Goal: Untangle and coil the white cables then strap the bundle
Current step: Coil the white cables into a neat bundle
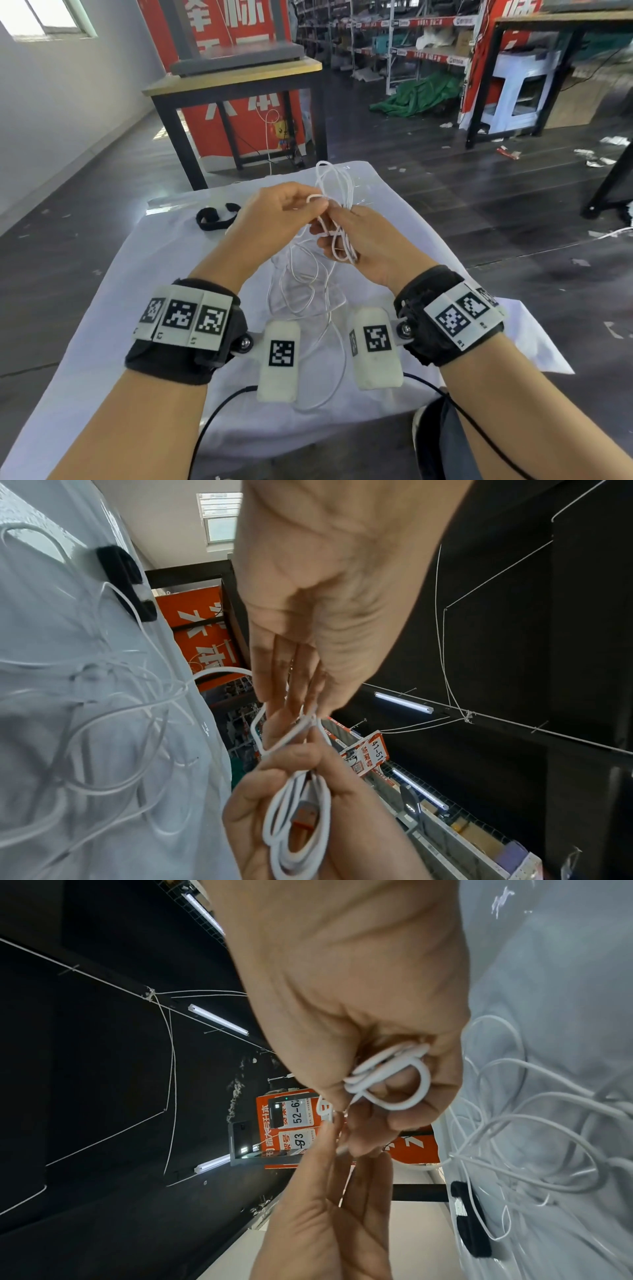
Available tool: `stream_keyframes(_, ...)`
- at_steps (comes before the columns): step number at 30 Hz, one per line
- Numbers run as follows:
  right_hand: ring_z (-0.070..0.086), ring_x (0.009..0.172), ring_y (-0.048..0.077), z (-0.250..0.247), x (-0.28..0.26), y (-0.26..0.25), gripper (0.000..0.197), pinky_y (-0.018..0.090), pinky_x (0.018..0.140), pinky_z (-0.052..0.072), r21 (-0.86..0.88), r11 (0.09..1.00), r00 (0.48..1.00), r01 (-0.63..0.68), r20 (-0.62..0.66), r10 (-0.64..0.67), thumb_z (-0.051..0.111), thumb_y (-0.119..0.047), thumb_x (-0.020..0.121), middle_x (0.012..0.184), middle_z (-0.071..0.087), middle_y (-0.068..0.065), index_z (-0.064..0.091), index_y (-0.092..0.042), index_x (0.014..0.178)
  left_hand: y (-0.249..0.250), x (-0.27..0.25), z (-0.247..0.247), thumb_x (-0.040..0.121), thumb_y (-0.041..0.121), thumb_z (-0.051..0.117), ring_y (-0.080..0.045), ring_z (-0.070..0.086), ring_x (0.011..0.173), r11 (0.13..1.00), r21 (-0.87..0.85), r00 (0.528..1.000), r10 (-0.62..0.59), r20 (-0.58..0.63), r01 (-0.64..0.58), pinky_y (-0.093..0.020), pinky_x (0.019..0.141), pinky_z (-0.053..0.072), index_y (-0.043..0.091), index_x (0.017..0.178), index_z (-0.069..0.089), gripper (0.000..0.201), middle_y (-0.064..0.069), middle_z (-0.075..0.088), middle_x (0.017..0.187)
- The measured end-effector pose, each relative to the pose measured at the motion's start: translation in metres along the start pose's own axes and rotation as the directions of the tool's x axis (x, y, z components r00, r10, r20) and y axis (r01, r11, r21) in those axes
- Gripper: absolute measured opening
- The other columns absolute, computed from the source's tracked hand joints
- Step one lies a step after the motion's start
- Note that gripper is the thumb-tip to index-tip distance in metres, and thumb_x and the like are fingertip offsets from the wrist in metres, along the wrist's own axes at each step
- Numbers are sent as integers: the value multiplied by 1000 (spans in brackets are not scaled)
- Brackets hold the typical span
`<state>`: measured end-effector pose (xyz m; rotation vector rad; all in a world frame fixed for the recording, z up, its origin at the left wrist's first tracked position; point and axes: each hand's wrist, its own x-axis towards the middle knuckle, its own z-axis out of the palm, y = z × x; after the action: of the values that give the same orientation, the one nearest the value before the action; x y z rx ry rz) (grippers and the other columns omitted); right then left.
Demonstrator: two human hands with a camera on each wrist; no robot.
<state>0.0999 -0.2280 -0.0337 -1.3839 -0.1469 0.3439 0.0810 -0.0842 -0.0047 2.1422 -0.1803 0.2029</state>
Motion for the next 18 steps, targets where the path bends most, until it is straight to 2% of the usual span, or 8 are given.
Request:
stream_keyframes(3, 60, 51, 6, 1, -2, 1, 29, 22, 58, 50, -56, 998, 1000, 10, -1, -10, 43, -27, 102, 88, 67, 5, 61, -7, 90, -5, 1, -1, 92, 24, 61, -7, 70, 82, 1000, 22, 998, 1, -59, 0, -33, 87, 56, 27, 99, 72, 13, 9, 75, 87)
stream_keyframes(6, 56, 52, 5, 2, -3, 1, 30, 21, 60, 51, -131, 991, 999, 33, -36, -38, 43, -25, 102, 88, 67, -3, 63, -12, 84, -7, 0, -4, 94, 17, 59, -9, 71, 78, 1000, -2, 994, 12, -111, -12, -27, 80, 57, 22, 98, 70, 13, 5, 75, 84)
stream_keyframes(8, 54, 53, 5, 1, -2, 2, 29, 19, 59, 50, -188, 981, 998, 41, -35, -48, 43, -25, 102, 93, 66, -4, 66, -13, 88, -7, 1, -7, 95, 12, 56, -9, 71, 75, 996, -93, 989, -9, -149, -5, -23, 74, 56, 17, 100, 64, 11, 2, 74, 84)
stream_keyframes(11, 55, 50, 0, 0, -4, 2, 30, 16, 56, 46, -252, 968, 998, 16, 66, 0, 43, -26, 102, 99, 67, -5, 67, -9, 102, -5, 1, -12, 98, 8, 51, -8, 67, 67, 976, -218, 993, -40, -112, 15, -17, 65, 52, 15, 104, 59, 12, -2, 72, 89)
stream_keyframes(13, 58, 53, -1, -1, -6, 1, 30, 18, 60, 45, -284, 959, 987, -8, 149, 53, 43, -27, 102, 100, 67, -6, 67, -8, 106, -5, 2, -16, 97, 9, 51, -8, 62, 62, 982, -188, 995, 1, -102, -20, -17, 59, 49, 14, 105, 60, 13, -3, 71, 91)
stream_keyframes(15, 61, 62, 3, 0, -7, 0, 26, 21, 68, 48, -275, 961, 975, -36, 204, 94, 47, -27, 100, 99, 67, -5, 66, -11, 104, -6, 0, -16, 96, 10, 54, -7, 60, 59, 992, -101, 991, 63, -122, -75, -18, 56, 48, 14, 104, 62, 12, 0, 70, 91)
stream_keyframes(18, 57, 70, 10, 1, -11, -1, 19, 24, 71, 55, -235, 968, 967, -89, 212, 140, 52, -26, 98, 82, 60, 1, 66, -14, 93, -7, -2, -13, 94, 13, 59, -4, 58, 55, 993, 8, 980, 119, -160, -119, -14, 54, 47, 17, 103, 65, 11, 8, 65, 93)
